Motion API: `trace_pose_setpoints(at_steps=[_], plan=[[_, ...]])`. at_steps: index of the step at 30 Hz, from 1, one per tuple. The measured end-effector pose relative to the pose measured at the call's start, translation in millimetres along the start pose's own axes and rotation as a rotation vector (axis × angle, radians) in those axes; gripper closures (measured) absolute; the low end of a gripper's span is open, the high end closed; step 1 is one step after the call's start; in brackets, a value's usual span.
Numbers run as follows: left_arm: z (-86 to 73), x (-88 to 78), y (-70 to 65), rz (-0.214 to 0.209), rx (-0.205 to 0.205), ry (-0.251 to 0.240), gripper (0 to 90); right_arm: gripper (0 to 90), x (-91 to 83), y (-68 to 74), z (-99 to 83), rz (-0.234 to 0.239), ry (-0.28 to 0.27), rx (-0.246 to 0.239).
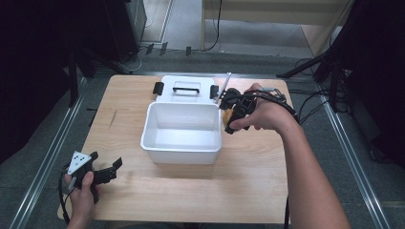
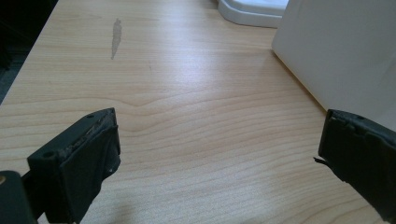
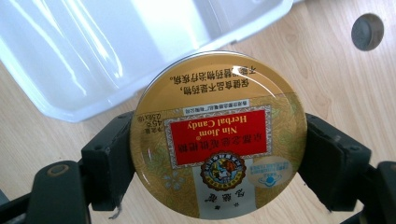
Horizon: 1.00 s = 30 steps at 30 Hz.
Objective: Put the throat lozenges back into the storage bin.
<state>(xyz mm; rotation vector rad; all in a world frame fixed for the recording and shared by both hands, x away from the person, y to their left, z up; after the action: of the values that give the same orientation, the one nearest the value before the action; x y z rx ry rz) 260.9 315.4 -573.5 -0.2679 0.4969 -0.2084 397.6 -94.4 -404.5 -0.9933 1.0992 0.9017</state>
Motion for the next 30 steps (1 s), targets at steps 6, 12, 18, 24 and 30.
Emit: trace_pose_setpoints(at_steps=[6, 12, 18, 24, 30], plan=[[0.0, 0.1, -0.2, 0.000, 0.001, 0.000, 0.0, 20.4, -4.2, 0.9, 10.9, -0.007, -0.010, -0.024], [0.0, -0.2, 0.0, -0.002, 0.001, 0.000, 0.0, 20.5, -5.8, 4.2, 25.3, -0.005, -0.019, -0.050], [0.0, -0.2, -0.3, -0.005, 0.002, 0.000, 0.0, 20.5, -5.6, 5.5, 35.5, 0.001, -0.030, -0.067], [0.0, -0.2, -0.1, -0.007, 0.002, 0.000, 0.0, 20.4, -3.8, 8.5, 46.5, 0.003, -0.031, -0.097], [-0.1, -0.2, 0.1, -0.008, 0.003, 0.004, 0.0, 20.4, -2.0, 12.7, 57.4, 0.009, -0.027, -0.122]])
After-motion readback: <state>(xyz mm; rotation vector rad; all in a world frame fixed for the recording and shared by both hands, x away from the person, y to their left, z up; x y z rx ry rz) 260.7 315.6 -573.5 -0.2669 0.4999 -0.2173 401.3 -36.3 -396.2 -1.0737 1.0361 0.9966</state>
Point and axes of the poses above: each handheld gripper's, and its own axes: x roughly forward along the jaws, z roughly out of its top, y roughly to its left, the point moved 5 cm from there along x, roughly forward along the jaws, and after that the axes turned 9 degrees about -x, right-handed, at the moved point
